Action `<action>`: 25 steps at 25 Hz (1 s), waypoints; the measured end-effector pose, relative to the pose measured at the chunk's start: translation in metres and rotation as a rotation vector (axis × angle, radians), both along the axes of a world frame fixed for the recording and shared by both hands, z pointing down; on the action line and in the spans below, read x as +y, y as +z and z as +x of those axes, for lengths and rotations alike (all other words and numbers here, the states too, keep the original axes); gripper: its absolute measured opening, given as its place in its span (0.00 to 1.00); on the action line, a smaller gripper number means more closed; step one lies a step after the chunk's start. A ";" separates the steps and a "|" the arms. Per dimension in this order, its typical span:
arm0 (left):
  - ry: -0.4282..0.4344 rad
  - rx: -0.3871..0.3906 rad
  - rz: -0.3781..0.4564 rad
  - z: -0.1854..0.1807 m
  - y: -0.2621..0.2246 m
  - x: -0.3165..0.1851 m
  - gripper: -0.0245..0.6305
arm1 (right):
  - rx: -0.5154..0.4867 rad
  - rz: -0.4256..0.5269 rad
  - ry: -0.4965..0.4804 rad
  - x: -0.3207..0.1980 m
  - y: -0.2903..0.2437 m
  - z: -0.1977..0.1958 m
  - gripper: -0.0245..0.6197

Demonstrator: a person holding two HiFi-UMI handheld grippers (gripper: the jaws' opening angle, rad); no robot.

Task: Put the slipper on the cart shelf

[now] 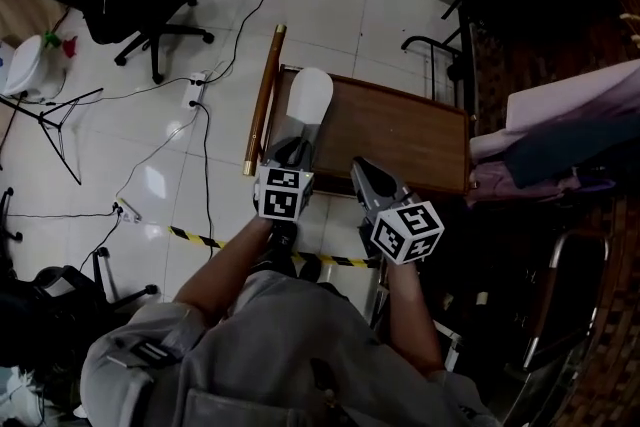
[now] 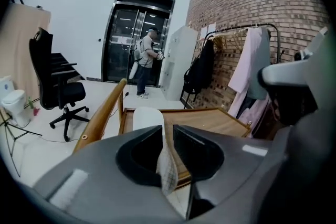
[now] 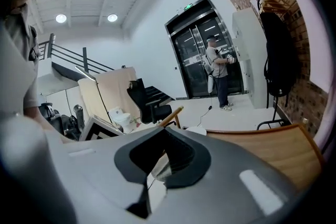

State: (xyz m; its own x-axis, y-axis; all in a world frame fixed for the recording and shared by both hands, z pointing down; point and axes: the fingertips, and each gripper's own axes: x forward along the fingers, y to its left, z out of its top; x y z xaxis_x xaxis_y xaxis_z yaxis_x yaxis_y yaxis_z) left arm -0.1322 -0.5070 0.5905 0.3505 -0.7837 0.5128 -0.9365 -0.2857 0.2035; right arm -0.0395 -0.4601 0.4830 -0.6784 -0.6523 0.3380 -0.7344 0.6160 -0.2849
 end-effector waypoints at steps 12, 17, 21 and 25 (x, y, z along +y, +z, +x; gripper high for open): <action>-0.050 -0.117 -0.158 -0.004 0.085 -0.060 0.31 | 0.035 -0.035 0.132 -0.013 0.005 0.040 0.04; -0.076 -0.172 -0.224 -0.012 0.108 -0.064 0.21 | 0.045 -0.039 0.178 -0.013 0.005 0.052 0.04; -0.046 -0.183 -0.237 -0.012 0.111 -0.063 0.09 | 0.048 -0.044 0.219 -0.007 0.007 0.063 0.04; -0.040 -0.152 -0.213 -0.007 0.095 -0.057 0.07 | 0.045 -0.043 0.241 -0.001 0.005 0.070 0.04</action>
